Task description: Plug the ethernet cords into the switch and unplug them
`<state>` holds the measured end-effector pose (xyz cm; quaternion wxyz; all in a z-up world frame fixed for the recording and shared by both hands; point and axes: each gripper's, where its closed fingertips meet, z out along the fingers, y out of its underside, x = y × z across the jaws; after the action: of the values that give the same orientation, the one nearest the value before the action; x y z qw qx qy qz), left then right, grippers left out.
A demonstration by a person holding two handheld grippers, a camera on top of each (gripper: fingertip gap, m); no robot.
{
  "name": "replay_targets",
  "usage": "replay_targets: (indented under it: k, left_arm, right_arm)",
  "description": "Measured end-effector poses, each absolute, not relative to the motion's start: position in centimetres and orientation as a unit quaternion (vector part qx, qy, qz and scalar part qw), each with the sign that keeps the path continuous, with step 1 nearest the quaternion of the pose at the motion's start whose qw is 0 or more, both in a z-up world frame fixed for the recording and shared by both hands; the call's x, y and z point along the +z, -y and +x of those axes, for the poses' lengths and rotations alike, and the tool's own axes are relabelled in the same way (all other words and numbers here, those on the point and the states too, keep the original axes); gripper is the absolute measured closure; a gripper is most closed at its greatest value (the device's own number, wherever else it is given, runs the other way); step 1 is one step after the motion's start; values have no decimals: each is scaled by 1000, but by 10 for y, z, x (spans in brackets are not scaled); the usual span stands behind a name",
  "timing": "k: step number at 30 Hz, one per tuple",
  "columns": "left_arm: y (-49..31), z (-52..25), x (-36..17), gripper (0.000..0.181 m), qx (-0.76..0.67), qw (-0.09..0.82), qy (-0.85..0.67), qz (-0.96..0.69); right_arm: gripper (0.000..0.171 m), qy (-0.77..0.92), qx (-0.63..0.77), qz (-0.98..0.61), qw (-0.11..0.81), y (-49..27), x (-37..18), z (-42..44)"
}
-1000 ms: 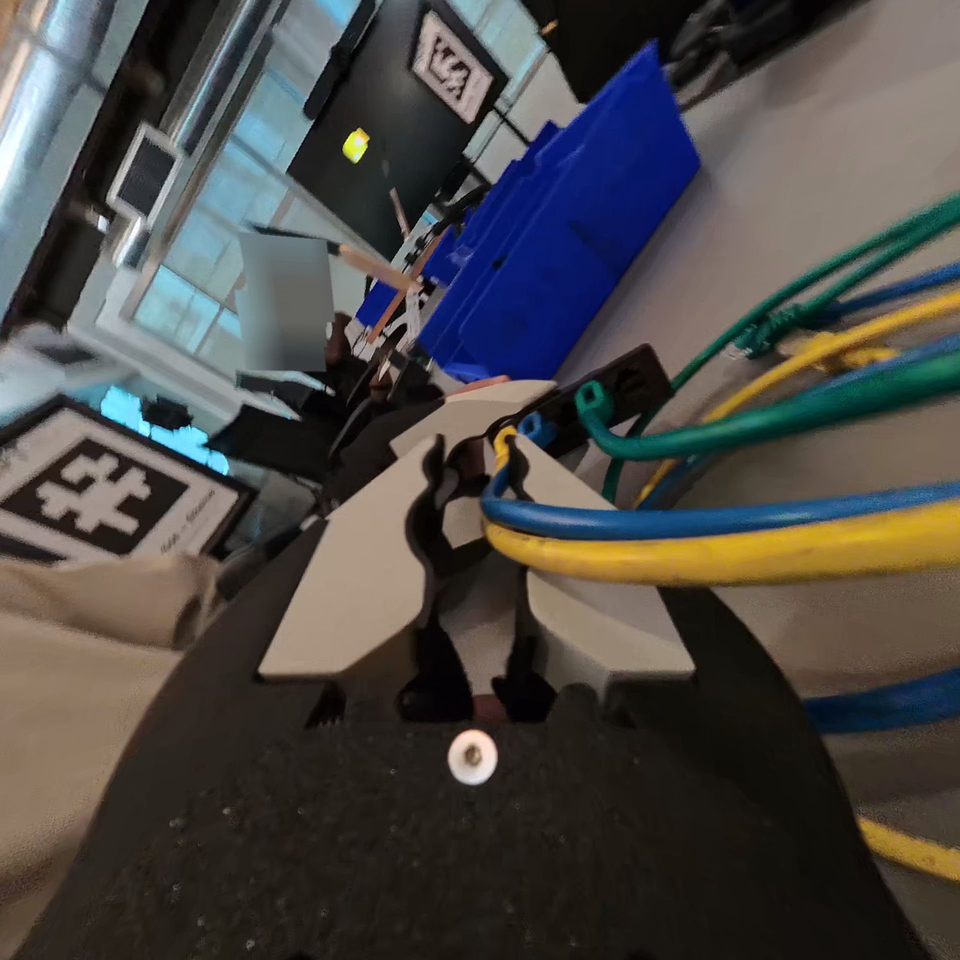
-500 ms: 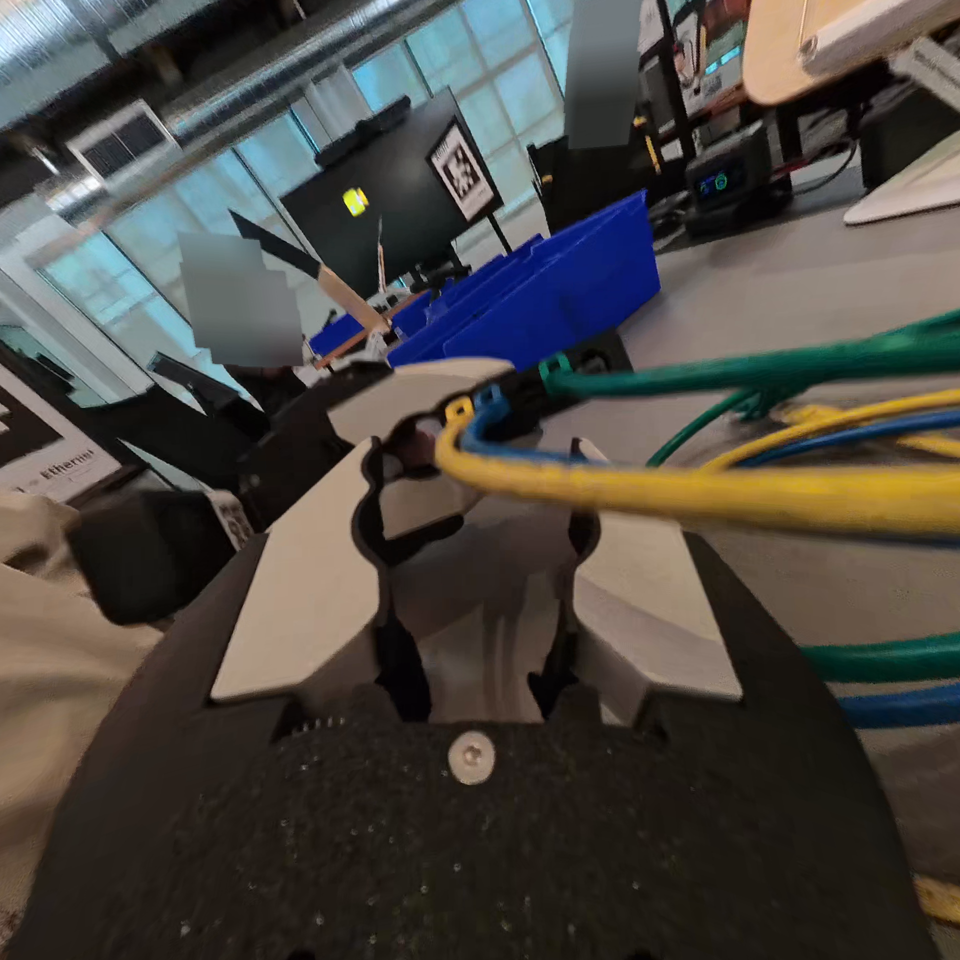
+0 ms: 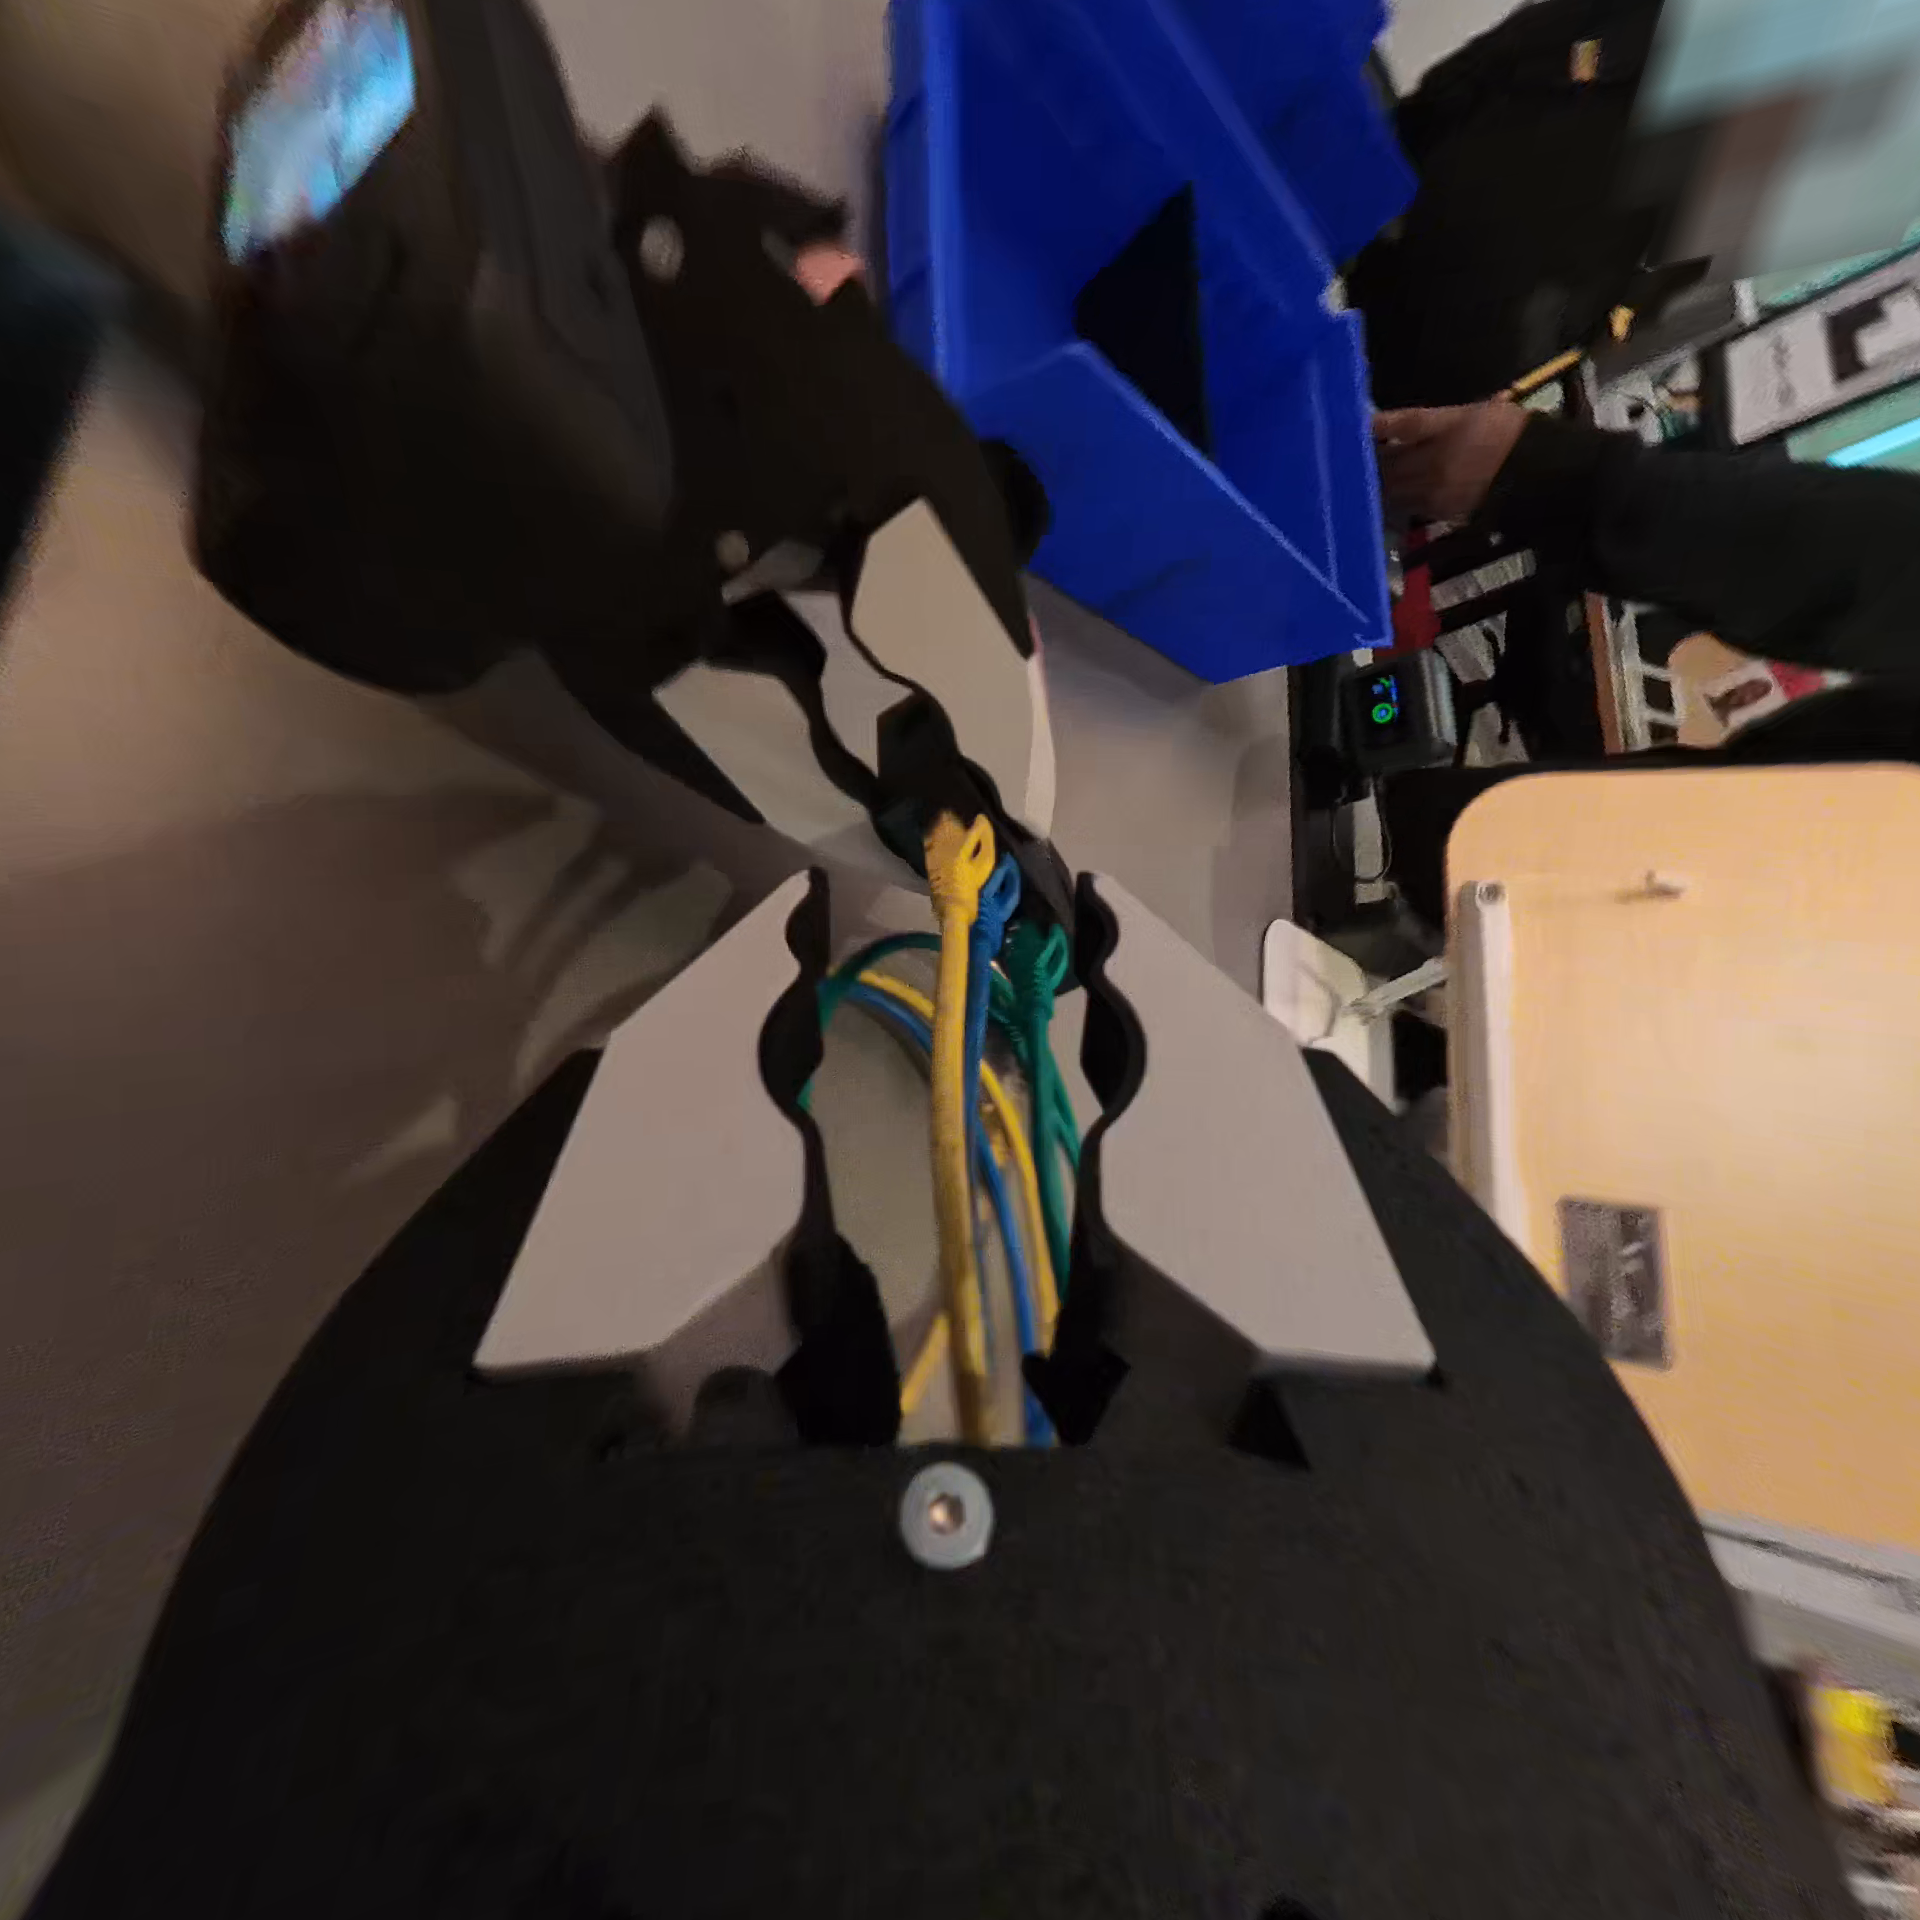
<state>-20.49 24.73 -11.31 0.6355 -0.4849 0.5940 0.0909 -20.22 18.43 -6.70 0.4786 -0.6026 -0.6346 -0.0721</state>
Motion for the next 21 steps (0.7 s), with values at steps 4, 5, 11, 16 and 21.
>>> replay_targets:
  k: [4,5,11,16,21]
  left_arm:
    - [-245,-205,-113,154,104,632,-604,-475]
    - [-245,-205,-113,154,108,632,-606,-471]
    - [-243,-205,-113,154,111,631,-609,-468]
    - [-241,-204,-115,154,112,627,-612,-469]
    - [-243,-207,-109,154,129,634,-600,-471]
  right_arm:
    - [129,705,-110,-551,433,-196,-83,-215]
    - [130,712,-102,-550,424,-196,-88,-217]
    - [139,720,-99,-551,411,-203,-99,-220]
    - [143,717,-99,-557,407,-203,-102,-218]
    - [147,699,-86,-569,424,-205,-98,-219]
